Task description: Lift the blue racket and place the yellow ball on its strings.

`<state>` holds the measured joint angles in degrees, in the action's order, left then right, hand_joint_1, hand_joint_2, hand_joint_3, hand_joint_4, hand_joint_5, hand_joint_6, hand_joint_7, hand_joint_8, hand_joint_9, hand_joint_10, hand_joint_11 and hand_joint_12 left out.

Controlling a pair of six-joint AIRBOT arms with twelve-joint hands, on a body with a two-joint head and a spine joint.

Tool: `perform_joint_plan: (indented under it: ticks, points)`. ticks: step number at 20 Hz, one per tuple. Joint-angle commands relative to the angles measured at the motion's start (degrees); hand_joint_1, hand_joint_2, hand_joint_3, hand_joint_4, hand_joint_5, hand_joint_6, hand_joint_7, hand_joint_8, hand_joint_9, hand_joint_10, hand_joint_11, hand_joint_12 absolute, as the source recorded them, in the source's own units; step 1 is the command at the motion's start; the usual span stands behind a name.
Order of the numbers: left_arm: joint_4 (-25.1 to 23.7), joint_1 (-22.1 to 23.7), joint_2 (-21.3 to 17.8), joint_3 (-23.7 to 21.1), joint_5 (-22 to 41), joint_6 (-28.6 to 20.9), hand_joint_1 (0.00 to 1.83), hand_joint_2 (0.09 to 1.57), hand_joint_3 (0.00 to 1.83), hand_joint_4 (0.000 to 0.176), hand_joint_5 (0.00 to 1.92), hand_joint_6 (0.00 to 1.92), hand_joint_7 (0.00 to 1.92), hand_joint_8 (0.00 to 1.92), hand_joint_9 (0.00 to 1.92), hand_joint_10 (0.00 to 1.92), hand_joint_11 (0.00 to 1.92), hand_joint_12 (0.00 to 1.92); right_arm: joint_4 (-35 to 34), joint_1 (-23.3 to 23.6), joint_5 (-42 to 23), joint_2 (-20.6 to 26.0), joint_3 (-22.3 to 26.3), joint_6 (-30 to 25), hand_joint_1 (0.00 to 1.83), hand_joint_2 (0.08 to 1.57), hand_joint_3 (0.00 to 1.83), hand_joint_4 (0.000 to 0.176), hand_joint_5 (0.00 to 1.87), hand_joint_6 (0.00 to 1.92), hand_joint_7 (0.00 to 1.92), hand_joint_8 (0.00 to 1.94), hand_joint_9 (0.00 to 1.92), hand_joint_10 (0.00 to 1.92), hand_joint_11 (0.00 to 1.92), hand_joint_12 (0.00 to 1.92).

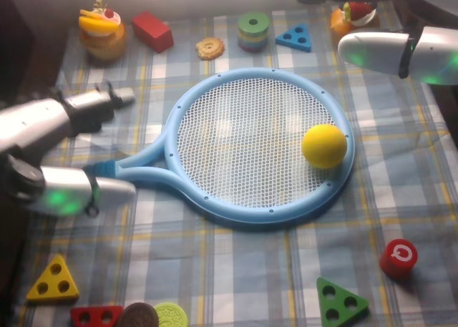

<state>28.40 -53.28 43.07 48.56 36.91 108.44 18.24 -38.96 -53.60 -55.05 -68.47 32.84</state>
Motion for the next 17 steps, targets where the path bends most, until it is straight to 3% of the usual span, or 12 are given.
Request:
perform_joint_plan:
  ticks: [1, 2, 3, 4, 5, 7, 8, 11, 13, 15, 16, 17]
  points:
    - [-1.7, 0.1, -1.3, -0.4, 11.5, -2.4, 0.65, 1.03, 0.0, 0.123, 0.11, 0.0, 0.32, 0.0, 0.41, 0.05, 0.0, 1.22, -2.5, 0.2, -6.8, 0.3, 0.2, -0.1, 0.11, 1.41, 0.01, 0.0, 0.52, 0.0, 0.51, 0.0, 0.41, 0.01, 0.03, 0.7]
    - [-3.1, -0.5, -2.7, -1.3, 14.9, -5.9, 0.6, 1.04, 0.0, 0.086, 0.09, 0.0, 0.26, 0.0, 0.31, 0.02, 0.0, 0.93, -3.0, -0.3, -7.5, 0.4, 0.3, -0.1, 0.14, 1.41, 0.0, 0.009, 0.52, 0.0, 0.51, 0.0, 0.41, 0.0, 0.03, 0.7]
    - [-4.5, -1.4, -4.1, -2.0, 18.6, -10.0, 0.58, 1.04, 0.0, 0.079, 0.08, 0.0, 0.22, 0.01, 0.26, 0.01, 0.0, 0.74, -3.5, -1.0, -8.2, 0.7, 0.6, -0.1, 0.12, 1.41, 0.0, 0.017, 0.52, 0.0, 0.49, 0.0, 0.4, 0.0, 0.03, 0.68]
    - [-5.4, -2.3, -5.0, -2.2, 21.3, -14.2, 0.62, 1.04, 0.0, 0.041, 0.09, 0.0, 0.24, 0.01, 0.27, 0.01, 0.0, 0.84, -4.0, -1.4, -8.8, 1.0, 0.8, -0.1, 0.1, 1.42, 0.0, 0.02, 0.51, 0.0, 0.47, 0.0, 0.37, 0.0, 0.05, 0.62]
    - [-6.2, -3.3, -5.8, -2.3, 23.7, -17.8, 0.63, 1.04, 0.0, 0.037, 0.06, 0.0, 0.23, 0.0, 0.26, 0.0, 0.0, 0.78, -4.4, -1.9, -9.4, 1.3, 1.1, -0.1, 0.09, 1.42, 0.0, 0.02, 0.51, 0.0, 0.47, 0.0, 0.37, 0.0, 0.07, 0.57]
    - [-7.5, -6.5, -7.5, -1.4, 31.4, -32.0, 0.67, 0.99, 0.0, 0.113, 0.06, 0.0, 0.22, 0.0, 0.25, 0.0, 0.0, 0.77, -6.6, -3.8, -12.4, 2.0, 1.9, 0.0, 0.14, 1.43, 0.0, 0.023, 0.55, 0.0, 0.5, 0.0, 0.42, 0.0, 0.0, 0.8]
    - [-7.7, -8.3, -7.7, -0.4, 34.8, -39.3, 0.74, 0.97, 0.0, 0.122, 0.1, 0.01, 0.24, 0.0, 0.24, 0.0, 0.0, 0.71, -8.4, -5.3, -14.7, 2.6, 2.6, 0.7, 0.15, 1.44, 0.01, 0.012, 0.53, 0.0, 0.5, 0.0, 0.41, 0.0, 0.0, 0.73]
    - [-7.3, -12.7, -7.0, 2.6, 41.1, -53.8, 0.67, 1.02, 0.0, 0.042, 0.1, 0.0, 0.3, 0.0, 0.29, 0.0, 0.1, 0.56, -14.6, -10.1, -21.0, 4.6, 5.1, 4.0, 0.28, 1.44, 0.0, 0.0, 0.5, 0.0, 0.49, 0.0, 0.45, 0.0, 0.05, 0.63]
    - [-7.0, -15.3, -6.6, 3.5, 45.9, -60.0, 0.65, 1.01, 0.0, 0.053, 0.12, 0.01, 0.27, 0.0, 0.32, 0.01, 0.21, 0.53, -18.6, -14.0, -26.5, 5.5, 6.3, 4.6, 0.26, 1.44, 0.0, 0.0, 0.47, 0.0, 0.49, 0.0, 0.46, 0.0, 0.07, 0.53]
    - [-6.8, -17.1, -6.1, 3.9, 51.2, -64.8, 0.67, 1.02, 0.0, 0.031, 0.14, 0.0, 0.32, 0.0, 0.36, 0.0, 0.17, 0.77, -22.5, -18.0, -32.7, 6.2, 7.6, 5.2, 0.3, 1.38, 0.0, 0.0, 0.5, 0.0, 0.53, 0.0, 0.52, 0.01, 0.07, 0.65]
    - [-7.0, -17.8, -5.7, 4.4, 53.8, -67.7, 0.47, 1.02, 0.0, 0.002, 0.09, 0.0, 0.33, 0.0, 0.43, 0.0, 0.17, 0.94, -23.5, -19.3, -35.5, 6.3, 8.4, 5.8, 0.31, 1.37, 0.0, 0.0, 0.47, 0.0, 0.58, 0.0, 0.61, 0.01, 0.18, 0.64]
    - [-7.2, -18.0, -5.4, 4.7, 55.0, -69.1, 0.47, 1.02, 0.0, 0.002, 0.09, 0.0, 0.33, 0.0, 0.43, 0.0, 0.17, 0.94, -23.7, -19.7, -36.5, 6.4, 8.8, 6.2, 0.31, 1.37, 0.0, 0.0, 0.47, 0.0, 0.58, 0.0, 0.61, 0.01, 0.18, 0.64]
